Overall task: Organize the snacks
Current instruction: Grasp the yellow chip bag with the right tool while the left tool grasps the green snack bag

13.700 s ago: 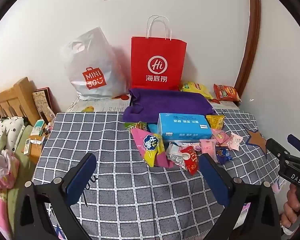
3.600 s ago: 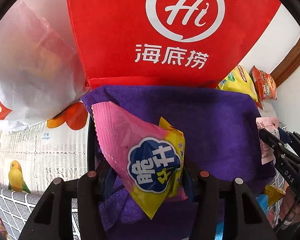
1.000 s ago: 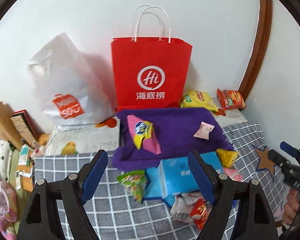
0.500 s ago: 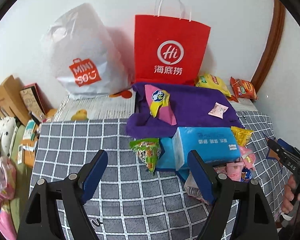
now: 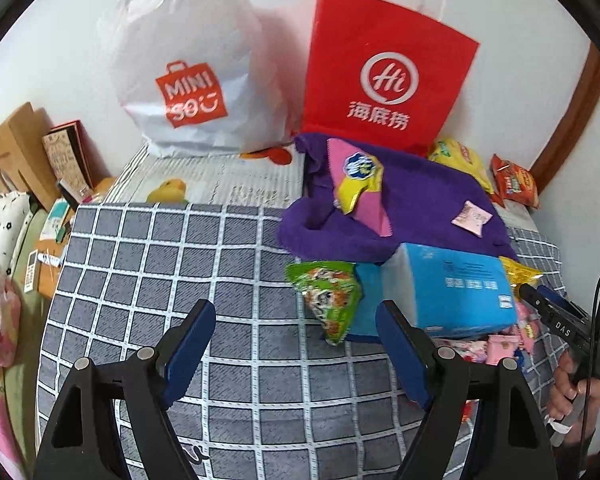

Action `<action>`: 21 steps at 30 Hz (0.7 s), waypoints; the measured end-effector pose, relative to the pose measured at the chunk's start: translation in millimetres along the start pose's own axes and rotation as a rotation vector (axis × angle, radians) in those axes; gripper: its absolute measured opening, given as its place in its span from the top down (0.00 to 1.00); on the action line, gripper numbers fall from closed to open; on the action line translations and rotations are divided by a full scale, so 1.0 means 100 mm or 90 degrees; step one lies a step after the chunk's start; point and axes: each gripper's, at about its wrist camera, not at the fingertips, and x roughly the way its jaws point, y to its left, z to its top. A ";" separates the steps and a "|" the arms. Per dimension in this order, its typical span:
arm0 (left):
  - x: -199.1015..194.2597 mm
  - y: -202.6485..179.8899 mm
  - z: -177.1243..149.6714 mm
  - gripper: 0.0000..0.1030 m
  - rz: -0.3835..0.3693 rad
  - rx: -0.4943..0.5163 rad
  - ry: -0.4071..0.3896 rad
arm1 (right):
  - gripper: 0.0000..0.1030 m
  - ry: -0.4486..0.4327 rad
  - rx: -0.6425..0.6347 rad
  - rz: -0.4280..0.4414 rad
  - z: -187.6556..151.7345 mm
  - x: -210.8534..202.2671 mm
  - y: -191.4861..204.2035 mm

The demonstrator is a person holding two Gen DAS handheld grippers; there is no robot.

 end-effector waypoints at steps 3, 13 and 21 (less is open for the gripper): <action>0.06 0.05 0.00 0.21 0.006 -0.008 0.006 | 0.39 0.012 -0.007 -0.006 0.03 0.14 -0.01; 0.38 -0.07 -0.01 0.21 -0.001 0.010 0.042 | 0.39 0.019 -0.013 0.012 0.08 0.36 -0.05; 0.66 -0.24 -0.01 0.21 -0.022 0.030 0.071 | 0.77 -0.004 -0.034 0.033 0.06 0.13 -0.04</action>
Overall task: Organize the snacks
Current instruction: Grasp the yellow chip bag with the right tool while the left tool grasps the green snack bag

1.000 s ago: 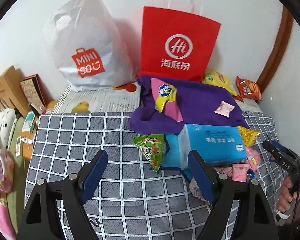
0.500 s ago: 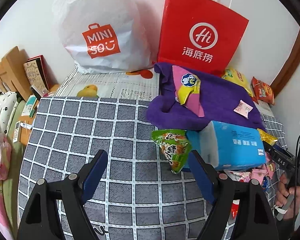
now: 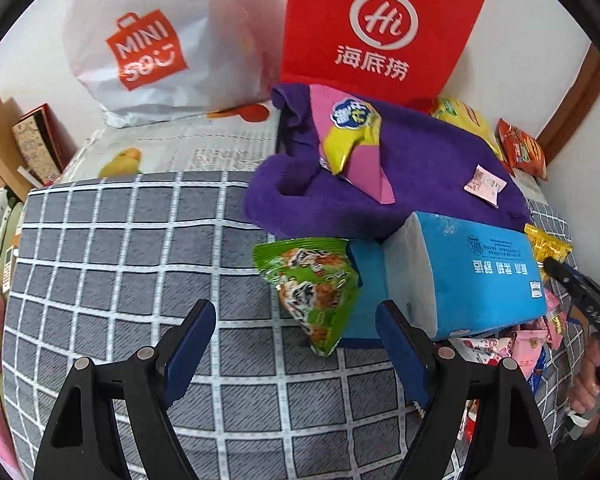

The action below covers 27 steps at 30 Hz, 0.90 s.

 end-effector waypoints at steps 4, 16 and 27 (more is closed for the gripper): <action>0.13 -0.07 0.04 0.21 0.008 0.012 0.009 | 0.90 -0.016 0.003 0.009 0.00 -0.18 -0.01; 0.40 -0.04 0.07 0.60 0.010 0.010 0.017 | 0.55 -0.019 -0.010 0.000 -0.04 -0.27 0.02; 0.10 0.22 -0.02 0.61 -0.025 -0.012 -0.004 | 0.47 0.046 0.009 -0.012 -0.03 0.32 -0.03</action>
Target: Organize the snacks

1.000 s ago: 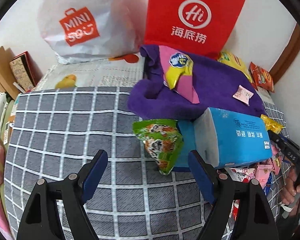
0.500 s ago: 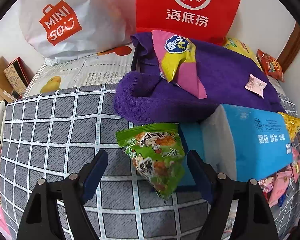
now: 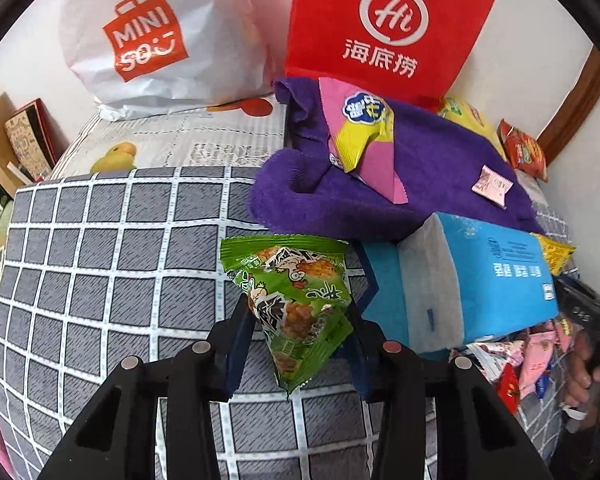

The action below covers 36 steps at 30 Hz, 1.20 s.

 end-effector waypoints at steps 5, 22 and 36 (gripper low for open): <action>-0.13 0.04 -0.05 0.61 -0.006 -0.010 -0.006 | 0.57 -0.023 0.000 0.005 0.00 -0.12 0.02; -0.77 -0.20 -0.10 0.61 -0.058 0.016 -0.051 | 0.57 -0.144 0.016 0.005 -0.08 -1.23 0.24; -1.17 -0.39 0.23 0.61 -0.076 0.057 -0.105 | 0.57 -0.152 -0.002 0.014 0.12 -1.54 0.65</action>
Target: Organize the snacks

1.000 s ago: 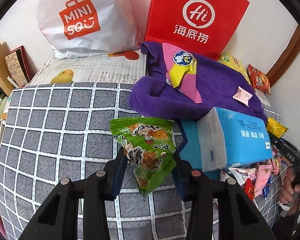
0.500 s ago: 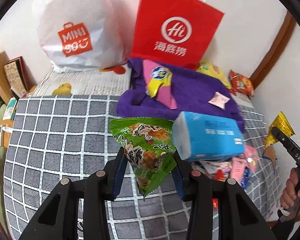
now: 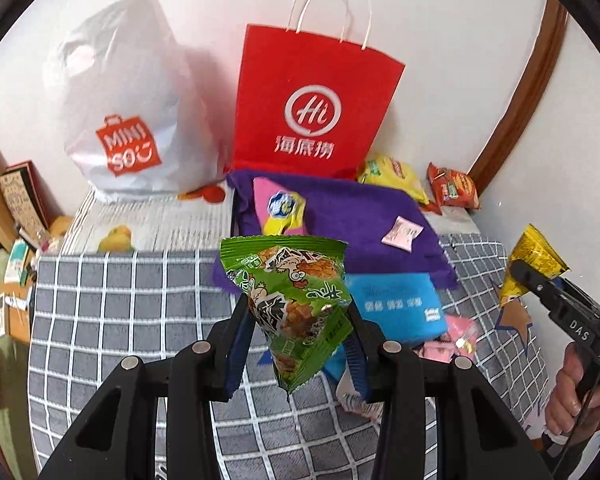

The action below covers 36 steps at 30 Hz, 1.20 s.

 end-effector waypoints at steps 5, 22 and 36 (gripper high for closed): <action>0.03 -0.05 0.20 0.61 -0.003 0.018 -0.009 | 0.57 -0.011 -0.002 -0.003 0.14 0.05 0.10; 0.46 -0.07 0.83 0.61 -0.013 0.030 -0.012 | 0.57 -0.027 -0.007 -0.016 0.68 0.56 0.20; 1.05 -0.04 1.16 0.61 -0.001 0.045 0.010 | 0.57 -0.027 -0.031 -0.013 1.12 1.18 0.31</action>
